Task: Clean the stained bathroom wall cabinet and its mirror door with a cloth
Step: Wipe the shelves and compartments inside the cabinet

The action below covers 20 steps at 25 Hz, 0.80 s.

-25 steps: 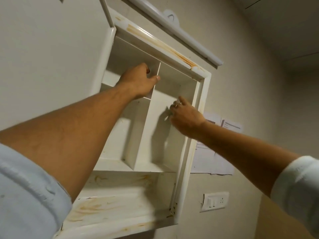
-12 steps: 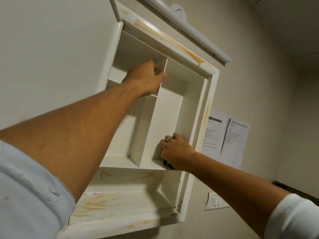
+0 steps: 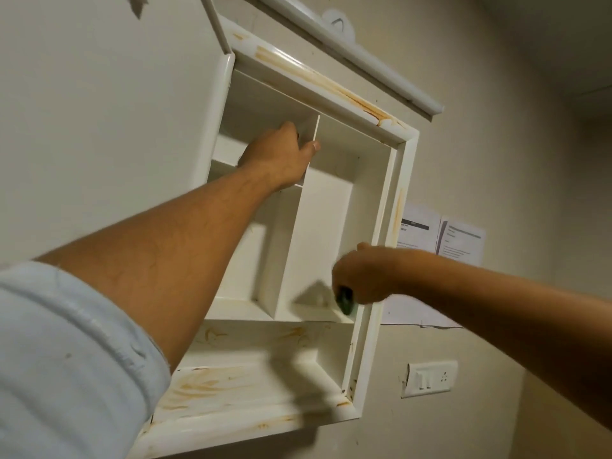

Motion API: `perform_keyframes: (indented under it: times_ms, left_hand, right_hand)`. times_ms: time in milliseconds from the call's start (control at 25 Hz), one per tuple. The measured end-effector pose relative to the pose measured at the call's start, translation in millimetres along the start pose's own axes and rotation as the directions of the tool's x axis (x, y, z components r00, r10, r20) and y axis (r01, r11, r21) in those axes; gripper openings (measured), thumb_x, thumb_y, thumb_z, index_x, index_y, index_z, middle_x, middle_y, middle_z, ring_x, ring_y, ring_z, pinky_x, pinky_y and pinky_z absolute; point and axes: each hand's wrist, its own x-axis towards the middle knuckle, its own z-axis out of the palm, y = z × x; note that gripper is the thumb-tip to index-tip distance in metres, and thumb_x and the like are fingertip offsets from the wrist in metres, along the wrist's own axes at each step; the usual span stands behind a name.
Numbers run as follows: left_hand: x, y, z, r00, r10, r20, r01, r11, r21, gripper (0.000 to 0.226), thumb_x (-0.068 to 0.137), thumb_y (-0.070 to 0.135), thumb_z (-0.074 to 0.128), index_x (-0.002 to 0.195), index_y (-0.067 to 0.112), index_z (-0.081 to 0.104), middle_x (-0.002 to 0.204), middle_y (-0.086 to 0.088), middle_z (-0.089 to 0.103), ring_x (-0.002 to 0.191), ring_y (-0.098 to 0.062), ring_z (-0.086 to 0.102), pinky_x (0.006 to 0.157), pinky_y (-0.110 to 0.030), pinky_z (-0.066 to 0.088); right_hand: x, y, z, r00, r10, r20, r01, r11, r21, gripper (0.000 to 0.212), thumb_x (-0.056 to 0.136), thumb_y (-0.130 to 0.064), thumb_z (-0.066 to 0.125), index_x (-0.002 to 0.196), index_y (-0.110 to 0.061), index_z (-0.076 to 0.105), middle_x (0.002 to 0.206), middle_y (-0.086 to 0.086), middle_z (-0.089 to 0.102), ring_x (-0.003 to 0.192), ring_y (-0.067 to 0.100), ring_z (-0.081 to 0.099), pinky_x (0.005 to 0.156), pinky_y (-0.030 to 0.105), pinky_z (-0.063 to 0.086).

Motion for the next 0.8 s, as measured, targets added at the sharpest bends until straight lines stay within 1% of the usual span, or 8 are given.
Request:
perform_keyframes:
  times_ms: [80,120,280,400,560,640,720,800]
  left_hand:
    - [0.8,0.1,1.0,1.0,0.002,0.0,-0.002,1.0,-0.001,0.051,0.103,0.057,0.043,0.135,0.018,0.049,0.122,-0.004,0.062,0.109,-0.028,0.06,0.092,-0.044,0.052]
    - [1.2,-0.1,0.6,1.0,0.001,-0.002,-0.001,1.0,-0.003,0.051,0.103,0.057,0.043,0.136,0.018,0.048,0.123,-0.004,0.062,0.109,-0.028,0.06,0.093,-0.045,0.052]
    - [-0.3,0.7,0.1,1.0,0.002,0.009,-0.002,1.0,-0.002,0.05,0.103,0.056,0.042,0.136,0.018,0.048,0.121,-0.003,0.062,0.106,-0.027,0.06,0.089,-0.042,0.051]
    - [1.3,0.0,2.1,1.0,0.02,0.009,-0.02,1.0,0.015,0.049,0.105,0.054,0.041,0.136,0.017,0.048,0.12,-0.003,0.06,0.105,-0.025,0.058,0.089,-0.041,0.05]
    - [4.8,-1.9,2.6,0.999,0.035,0.028,-0.035,0.999,-0.011,0.047,0.105,0.053,0.04,0.136,0.02,0.049,0.122,-0.004,0.063,0.107,-0.027,0.061,0.093,-0.045,0.052]
    - [4.5,-2.6,2.8,0.999,0.033,0.037,-0.032,0.999,-0.014,0.047,0.104,0.054,0.04,0.136,0.021,0.05,0.12,-0.003,0.063,0.106,-0.026,0.062,0.093,-0.045,0.053]
    - [4.9,-1.8,2.0,0.999,0.039,0.039,-0.037,0.999,-0.032,0.046,0.104,0.054,0.041,0.134,0.021,0.051,0.115,-0.002,0.063,0.104,-0.024,0.062,0.092,-0.044,0.053]
    - [6.2,-2.1,2.5,0.998,0.038,0.044,-0.035,0.997,-0.064,0.045,0.104,0.055,0.043,0.132,0.021,0.052,0.111,0.001,0.064,0.102,-0.022,0.063,0.093,-0.044,0.054]
  right_hand:
    - [9.4,5.7,-6.5,0.957,0.07,-0.282,-0.036,0.992,0.125,0.029,0.099,-0.019,0.061,0.125,-0.025,0.069,0.11,-0.003,0.067,0.1,0.019,0.062,0.09,0.036,0.053]
    - [13.4,2.0,0.0,0.934,0.097,-0.345,-0.029,0.98,0.197,0.03,0.099,-0.02,0.06,0.127,-0.027,0.068,0.111,-0.003,0.067,0.101,0.019,0.062,0.087,0.035,0.054]
    - [21.2,-49.1,77.5,0.938,0.228,-0.26,-0.117,0.917,0.382,0.026,0.095,-0.014,0.055,0.115,-0.021,0.071,0.103,0.002,0.067,0.095,0.022,0.063,0.083,0.032,0.051]
    - [33.9,-50.1,84.3,0.912,0.362,-0.195,-0.108,0.668,0.736,0.027,0.095,-0.015,0.051,0.114,-0.017,0.07,0.103,0.004,0.069,0.091,0.023,0.062,0.078,0.035,0.053]
    - [33.4,-64.8,78.7,0.899,0.354,-0.258,0.07,0.464,0.883,0.028,0.097,-0.019,0.052,0.119,-0.021,0.07,0.111,0.0,0.072,0.098,0.019,0.065,0.086,0.036,0.054]
    - [24.7,-65.3,85.6,0.899,0.275,-0.341,0.13,0.576,0.807,0.025,0.1,-0.026,0.051,0.121,-0.024,0.065,0.11,0.0,0.07,0.096,0.02,0.063,0.084,0.038,0.054]
    - [24.7,-49.4,83.8,0.917,0.232,-0.325,0.021,0.784,0.62,0.02,0.102,-0.035,0.047,0.117,-0.027,0.057,0.099,0.001,0.066,0.085,0.022,0.061,0.075,0.04,0.054]
    - [31.3,-41.2,77.3,0.933,0.257,-0.251,-0.089,0.842,0.532,0.018,0.102,-0.035,0.046,0.113,-0.024,0.055,0.09,0.0,0.061,0.078,0.02,0.058,0.066,0.036,0.051]
